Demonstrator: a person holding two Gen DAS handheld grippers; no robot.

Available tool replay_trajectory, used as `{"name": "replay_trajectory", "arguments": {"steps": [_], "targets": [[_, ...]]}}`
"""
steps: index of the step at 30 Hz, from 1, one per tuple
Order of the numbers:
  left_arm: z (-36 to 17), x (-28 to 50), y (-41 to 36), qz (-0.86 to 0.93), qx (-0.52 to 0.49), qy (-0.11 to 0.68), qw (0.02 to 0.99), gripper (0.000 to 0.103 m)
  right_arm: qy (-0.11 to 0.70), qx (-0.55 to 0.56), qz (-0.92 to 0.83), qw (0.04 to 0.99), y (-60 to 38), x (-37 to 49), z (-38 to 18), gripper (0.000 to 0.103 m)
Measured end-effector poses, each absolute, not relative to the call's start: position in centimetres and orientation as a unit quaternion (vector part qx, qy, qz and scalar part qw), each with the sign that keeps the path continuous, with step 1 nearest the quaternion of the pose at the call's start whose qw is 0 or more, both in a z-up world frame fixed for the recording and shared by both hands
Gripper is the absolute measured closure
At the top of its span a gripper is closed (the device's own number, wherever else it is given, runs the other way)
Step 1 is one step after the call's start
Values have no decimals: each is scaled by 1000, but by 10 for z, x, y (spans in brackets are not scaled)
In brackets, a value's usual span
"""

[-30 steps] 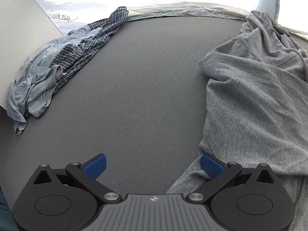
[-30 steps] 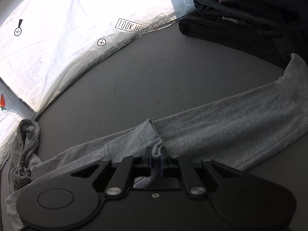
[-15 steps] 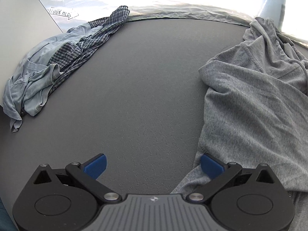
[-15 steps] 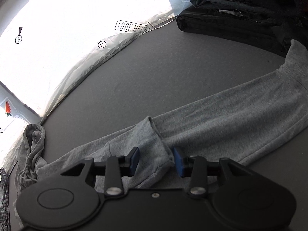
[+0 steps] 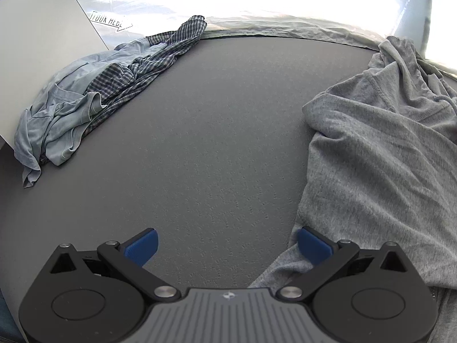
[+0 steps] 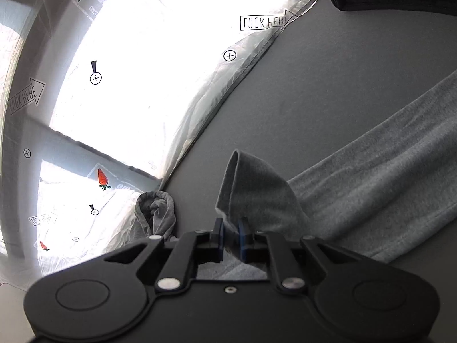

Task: Fold clothes
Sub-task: 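Lay the folded side flat with the right gripper and open it, then grasp the other hoodie side with the left gripper, fold it over, release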

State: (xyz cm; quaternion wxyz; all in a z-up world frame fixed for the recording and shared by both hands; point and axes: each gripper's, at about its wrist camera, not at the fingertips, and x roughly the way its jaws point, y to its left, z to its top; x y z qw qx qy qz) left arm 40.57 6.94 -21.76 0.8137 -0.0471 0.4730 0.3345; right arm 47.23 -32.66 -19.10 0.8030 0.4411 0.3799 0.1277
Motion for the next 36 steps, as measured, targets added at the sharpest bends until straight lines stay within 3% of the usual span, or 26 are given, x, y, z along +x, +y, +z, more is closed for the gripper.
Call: {"name": "replay_trajectory", "arguments": {"steps": [3,6,7,12,17,21,23,26,30,33,36], "targets": [[-218,401,76,342,-83,469,810,0,399,472,206,759,-281,476,-189,92],[-219,395,95,333,-157,475,800,0,454,472,253,712,-244,481,-201,74],[-220,392,104,327,-189,479,792,0,469,477,252,699,-238,481,-208,72],[-213,384,121,305,-239,520,761,0,469,571,208,641,-265,471,-237,72],[-184,366,100,288,-242,478,794,1,425,601,129,664,-325,458,-242,72],[-163,390,52,189,-164,476,843,6,426,467,43,773,-355,456,-220,65],[-160,408,25,118,-140,477,860,19,419,352,7,837,-354,455,-203,64],[-163,439,-21,22,-100,483,870,33,397,223,-28,890,-348,453,-189,46],[-175,472,-70,-45,-48,491,869,34,379,121,-46,916,-345,450,-190,32],[-185,492,-96,-69,-14,496,865,34,376,114,-46,918,-348,448,-200,19],[-196,506,-107,-77,1,506,859,34,365,99,-44,925,-344,442,-205,14]]}}
